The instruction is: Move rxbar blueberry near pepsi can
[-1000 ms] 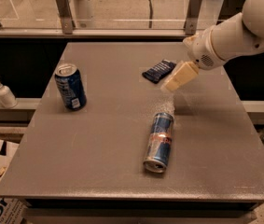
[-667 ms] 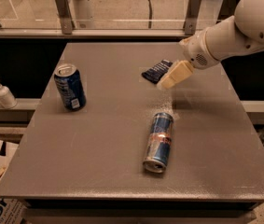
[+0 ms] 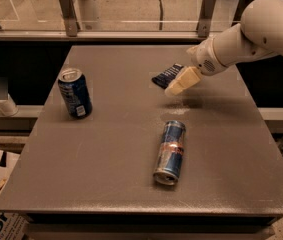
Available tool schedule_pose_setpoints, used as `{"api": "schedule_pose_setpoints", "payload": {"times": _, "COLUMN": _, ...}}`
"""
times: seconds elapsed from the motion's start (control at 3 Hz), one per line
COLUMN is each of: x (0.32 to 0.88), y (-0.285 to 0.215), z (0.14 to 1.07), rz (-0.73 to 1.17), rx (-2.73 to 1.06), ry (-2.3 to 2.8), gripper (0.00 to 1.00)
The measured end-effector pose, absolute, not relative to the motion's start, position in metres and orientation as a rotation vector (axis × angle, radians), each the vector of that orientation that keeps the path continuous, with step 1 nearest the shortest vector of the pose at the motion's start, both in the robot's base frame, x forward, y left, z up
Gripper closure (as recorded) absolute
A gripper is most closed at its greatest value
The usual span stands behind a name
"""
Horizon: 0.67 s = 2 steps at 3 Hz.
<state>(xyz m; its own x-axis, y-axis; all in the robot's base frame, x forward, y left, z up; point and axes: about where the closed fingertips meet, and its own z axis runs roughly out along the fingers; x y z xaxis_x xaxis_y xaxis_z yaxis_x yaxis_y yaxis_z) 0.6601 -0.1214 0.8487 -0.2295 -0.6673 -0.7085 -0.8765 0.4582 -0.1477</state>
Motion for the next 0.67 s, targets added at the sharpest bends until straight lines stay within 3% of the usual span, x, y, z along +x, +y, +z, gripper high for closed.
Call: {"api": "schedule_pose_setpoints", "payload": {"times": 0.67, "x": 0.6810, "y": -0.1131, "z": 0.8270, "rz": 0.409, "rx": -1.301, "ry": 1.996, "gripper": 0.00}}
